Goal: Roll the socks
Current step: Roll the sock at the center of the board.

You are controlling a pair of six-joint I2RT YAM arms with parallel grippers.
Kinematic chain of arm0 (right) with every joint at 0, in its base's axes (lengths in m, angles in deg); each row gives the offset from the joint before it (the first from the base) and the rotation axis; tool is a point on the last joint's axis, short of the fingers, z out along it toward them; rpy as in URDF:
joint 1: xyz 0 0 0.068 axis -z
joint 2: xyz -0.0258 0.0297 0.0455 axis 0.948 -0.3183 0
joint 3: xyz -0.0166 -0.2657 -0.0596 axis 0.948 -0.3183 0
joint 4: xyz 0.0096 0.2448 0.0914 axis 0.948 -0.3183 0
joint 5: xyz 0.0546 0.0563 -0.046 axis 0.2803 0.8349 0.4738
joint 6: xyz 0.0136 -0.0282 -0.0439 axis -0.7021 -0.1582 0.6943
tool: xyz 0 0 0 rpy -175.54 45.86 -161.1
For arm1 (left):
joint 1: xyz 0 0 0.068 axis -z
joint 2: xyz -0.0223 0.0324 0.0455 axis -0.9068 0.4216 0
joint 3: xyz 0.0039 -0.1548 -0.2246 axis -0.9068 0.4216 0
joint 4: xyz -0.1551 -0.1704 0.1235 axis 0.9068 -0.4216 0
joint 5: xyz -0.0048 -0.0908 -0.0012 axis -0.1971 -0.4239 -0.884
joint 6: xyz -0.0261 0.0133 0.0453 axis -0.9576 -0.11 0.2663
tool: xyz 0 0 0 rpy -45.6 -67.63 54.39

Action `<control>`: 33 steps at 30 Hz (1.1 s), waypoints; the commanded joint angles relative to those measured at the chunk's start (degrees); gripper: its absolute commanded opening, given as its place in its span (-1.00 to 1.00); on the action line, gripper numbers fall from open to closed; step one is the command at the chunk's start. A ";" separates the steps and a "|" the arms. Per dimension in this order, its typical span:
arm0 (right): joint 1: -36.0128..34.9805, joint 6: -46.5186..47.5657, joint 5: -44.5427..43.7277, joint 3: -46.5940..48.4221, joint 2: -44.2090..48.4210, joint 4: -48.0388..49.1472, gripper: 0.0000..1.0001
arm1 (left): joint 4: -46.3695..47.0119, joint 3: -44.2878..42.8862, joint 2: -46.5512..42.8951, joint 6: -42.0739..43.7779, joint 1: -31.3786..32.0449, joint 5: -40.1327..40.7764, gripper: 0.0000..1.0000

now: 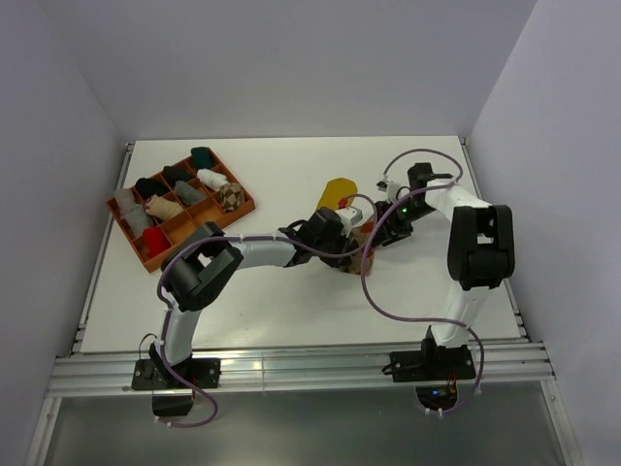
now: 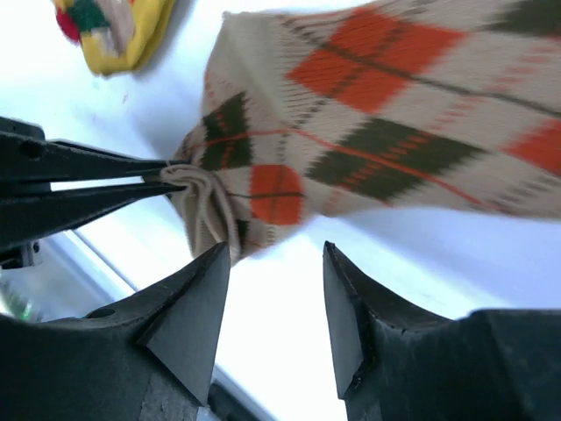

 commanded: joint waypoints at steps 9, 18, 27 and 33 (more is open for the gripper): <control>5.08 4.69 2.49 -15.64 21.68 20.22 0.06 | -26.44 -11.28 5.59 -4.88 -0.05 2.20 -0.99; 3.77 19.97 11.54 -25.15 32.41 20.85 0.09 | -35.51 -17.35 8.93 -3.48 -0.22 -1.67 -0.99; -13.97 26.23 -3.89 -39.30 47.09 31.21 0.16 | -38.76 -20.16 10.87 -3.12 -0.57 -4.66 -0.99; -21.11 28.78 -11.04 -42.29 45.26 35.26 0.18 | -37.80 -19.64 10.87 -3.56 -0.92 -8.18 -0.99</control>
